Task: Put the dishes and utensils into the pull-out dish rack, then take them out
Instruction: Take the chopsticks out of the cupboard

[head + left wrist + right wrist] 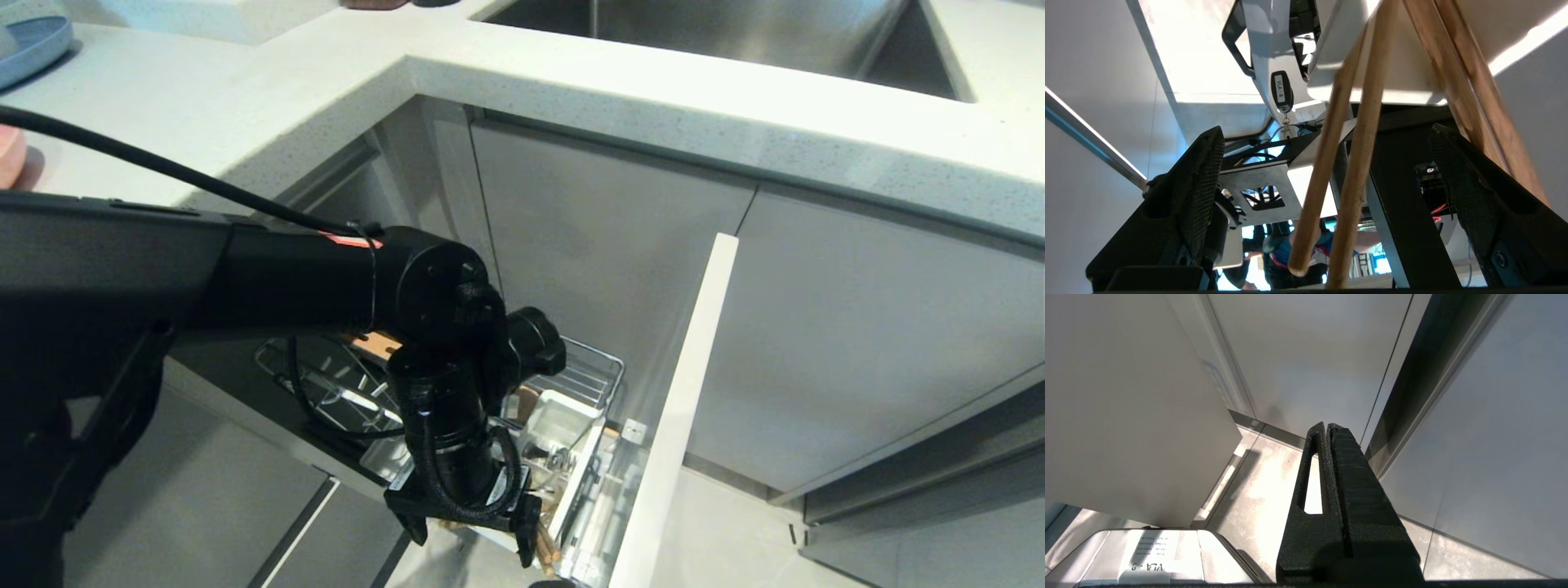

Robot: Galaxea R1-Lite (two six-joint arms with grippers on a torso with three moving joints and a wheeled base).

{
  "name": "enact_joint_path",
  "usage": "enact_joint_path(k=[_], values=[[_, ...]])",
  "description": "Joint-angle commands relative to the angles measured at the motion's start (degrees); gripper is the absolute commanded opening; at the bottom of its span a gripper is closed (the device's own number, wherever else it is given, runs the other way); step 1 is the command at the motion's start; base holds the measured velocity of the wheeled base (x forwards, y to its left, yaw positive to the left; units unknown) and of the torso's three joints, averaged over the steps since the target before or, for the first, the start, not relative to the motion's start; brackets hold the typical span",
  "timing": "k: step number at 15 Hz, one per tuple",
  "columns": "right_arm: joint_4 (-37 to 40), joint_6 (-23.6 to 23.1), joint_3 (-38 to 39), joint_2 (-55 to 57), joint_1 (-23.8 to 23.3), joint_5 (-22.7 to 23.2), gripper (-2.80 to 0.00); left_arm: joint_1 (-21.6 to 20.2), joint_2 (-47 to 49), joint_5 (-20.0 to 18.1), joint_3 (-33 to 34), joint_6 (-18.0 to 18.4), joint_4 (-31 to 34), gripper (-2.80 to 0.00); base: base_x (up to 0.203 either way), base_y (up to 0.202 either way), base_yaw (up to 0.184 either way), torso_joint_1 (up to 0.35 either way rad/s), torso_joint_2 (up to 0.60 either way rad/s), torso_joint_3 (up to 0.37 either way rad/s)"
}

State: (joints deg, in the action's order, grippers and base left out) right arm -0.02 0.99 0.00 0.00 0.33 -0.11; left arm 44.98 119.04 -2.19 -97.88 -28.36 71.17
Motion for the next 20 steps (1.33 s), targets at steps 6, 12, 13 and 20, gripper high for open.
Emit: enact_joint_path(k=[6,12,13,20], values=[[-0.06,-0.02,0.09,0.0,0.02,0.02,-2.8,-1.22,2.74,-1.76,-1.35,2.52,2.49,0.0,0.0,0.0,0.0,0.0,0.0,0.0],[-0.03,0.01,0.06,0.0,0.02,0.02,-2.8,-1.12,3.39,-1.85,-1.53,2.52,2.4,-2.8,0.0,0.0,0.0,0.0,0.0,0.0],[-0.05,0.05,0.09,0.0,0.03,0.0,-2.8,-1.05,3.39,-1.85,-1.6,2.52,2.4,-2.8,0.0,0.0,0.0,0.0,0.0,0.0],[0.0,0.0,0.09,0.0,0.02,0.01,-2.8,-0.35,3.23,-4.34,-1.7,2.52,2.4,-2.8,0.0,0.0,0.0,0.0,0.0,0.0]])
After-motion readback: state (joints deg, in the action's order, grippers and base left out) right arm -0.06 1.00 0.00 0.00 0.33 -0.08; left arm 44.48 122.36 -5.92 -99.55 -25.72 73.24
